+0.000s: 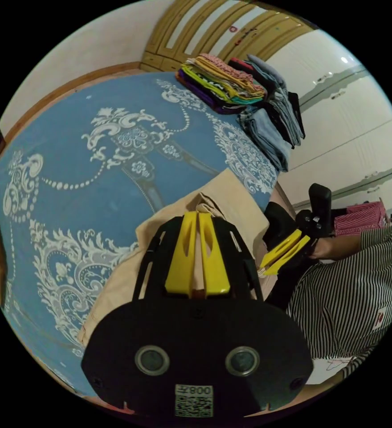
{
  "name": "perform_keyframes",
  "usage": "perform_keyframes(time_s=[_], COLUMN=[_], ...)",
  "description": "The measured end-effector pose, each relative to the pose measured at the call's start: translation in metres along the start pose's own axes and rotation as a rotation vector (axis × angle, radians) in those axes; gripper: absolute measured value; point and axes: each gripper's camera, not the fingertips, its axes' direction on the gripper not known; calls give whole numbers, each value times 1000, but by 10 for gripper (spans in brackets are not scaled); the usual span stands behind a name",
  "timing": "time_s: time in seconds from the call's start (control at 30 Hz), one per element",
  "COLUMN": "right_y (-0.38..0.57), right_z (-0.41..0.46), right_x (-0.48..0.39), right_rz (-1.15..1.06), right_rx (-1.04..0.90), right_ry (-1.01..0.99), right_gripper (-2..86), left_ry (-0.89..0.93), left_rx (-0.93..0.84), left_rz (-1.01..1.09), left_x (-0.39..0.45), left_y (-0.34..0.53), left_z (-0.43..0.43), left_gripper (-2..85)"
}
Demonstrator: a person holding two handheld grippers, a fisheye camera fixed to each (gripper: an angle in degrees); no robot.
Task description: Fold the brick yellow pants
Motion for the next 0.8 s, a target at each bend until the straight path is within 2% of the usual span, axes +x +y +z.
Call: perform_keyframes(time_s=[0.13,0.27,0.37,0.47,0.57,0.67,0.8], right_y=[-28,-51,-69,-81,-90,-97,-111], right_z=[33,61,77,83,79,61,21], right_x=[4,13,20,21,24,21,32], right_rz=[15,39,55,51,70,58,90], right_rx=[-78,-145,-179,-183,-169,-123,39], right_ry=[27,61,24,15,-18,-49,44], right_gripper=[27,27,28,30,29,20,6], left_ry=[-54,-69,-5,-33,-120,-108,-78], left_rx=[-18,73,139,60,-79,-28,51], left_rz=[-91,-225,-224,-178,-173,-219,-183], left_x=[-11,-17,-3,19,28,35,59], left_y=[28,61,80,90,101,114,134], left_z=[-20,-51,-65,-58,-43,-57,-74], left_gripper=[4,3,2,2,2,1,2])
